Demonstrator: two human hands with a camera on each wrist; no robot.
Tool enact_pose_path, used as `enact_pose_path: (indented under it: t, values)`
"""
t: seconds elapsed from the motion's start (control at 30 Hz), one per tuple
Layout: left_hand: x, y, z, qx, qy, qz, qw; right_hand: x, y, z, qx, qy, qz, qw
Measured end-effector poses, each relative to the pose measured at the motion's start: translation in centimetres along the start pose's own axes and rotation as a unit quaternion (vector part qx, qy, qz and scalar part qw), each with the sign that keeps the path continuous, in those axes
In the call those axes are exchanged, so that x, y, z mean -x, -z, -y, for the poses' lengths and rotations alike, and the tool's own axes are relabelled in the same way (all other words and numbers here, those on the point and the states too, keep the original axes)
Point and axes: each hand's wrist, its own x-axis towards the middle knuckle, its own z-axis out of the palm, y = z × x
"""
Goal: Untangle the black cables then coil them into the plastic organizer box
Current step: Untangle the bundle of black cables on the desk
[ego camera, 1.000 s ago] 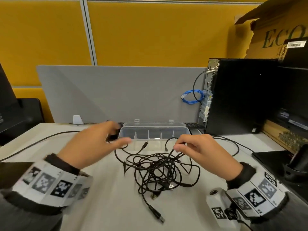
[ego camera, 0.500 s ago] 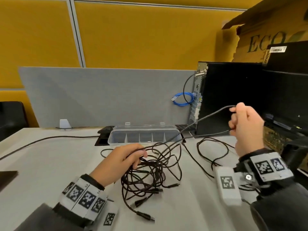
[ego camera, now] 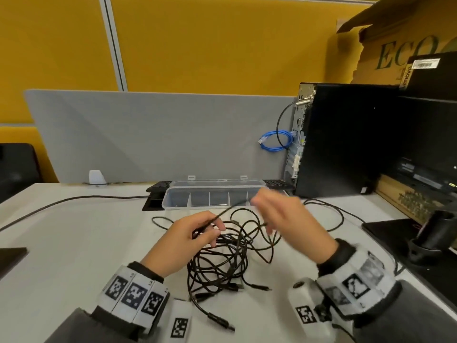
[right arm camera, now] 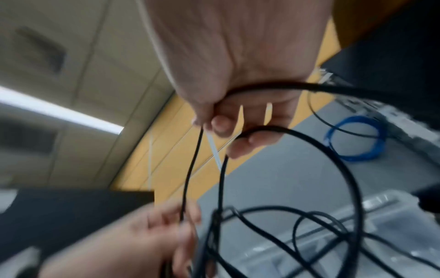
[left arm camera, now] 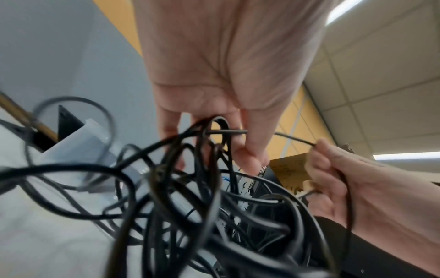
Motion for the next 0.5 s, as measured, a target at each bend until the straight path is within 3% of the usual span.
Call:
enact_pose_path:
  t: [0.07, 0.13, 0.23, 0.37, 0.4, 0.43, 0.47, 0.5]
  values:
    - [0.1, 0.4, 0.4, 0.015, 0.018, 0.013, 1.000, -0.8, 2.6, -0.5, -0.169, -0.046, -0.172, 0.969]
    - [0.2, 0.6, 0.5, 0.039, 0.026, 0.020, 0.999, -1.2, 5.2, -1.3, -0.227, -0.066, -0.292, 0.927]
    - [0.3, 0.2, 0.1, 0.058, 0.019, 0.034, 0.998, -1.2, 7.3, -3.4, -0.231, -0.096, -0.375, 0.893]
    - [0.3, 0.3, 0.9, -0.011, 0.039, 0.020, 0.999, -0.6, 9.5, -7.2, -0.329, -0.224, -0.431, 0.810]
    - [0.3, 0.4, 1.1, -0.017, 0.045, 0.010, 0.999, -0.5, 9.8, -8.5, -0.312, -0.253, -0.426, 0.810]
    - [0.2, 0.4, 1.3, -0.022, 0.049, 0.001, 0.999, -0.2, 9.8, -9.3, -0.217, -0.276, -0.405, 0.845]
    - [0.2, 0.4, 1.2, -0.025, 0.050, -0.008, 0.998, 0.0, 9.3, -9.6, -0.061, -0.281, -0.369, 0.884]
    - [0.2, 0.2, 1.2, -0.025, 0.049, -0.016, 0.998, 0.0, 8.4, -9.7, 0.093, -0.276, -0.321, 0.901]
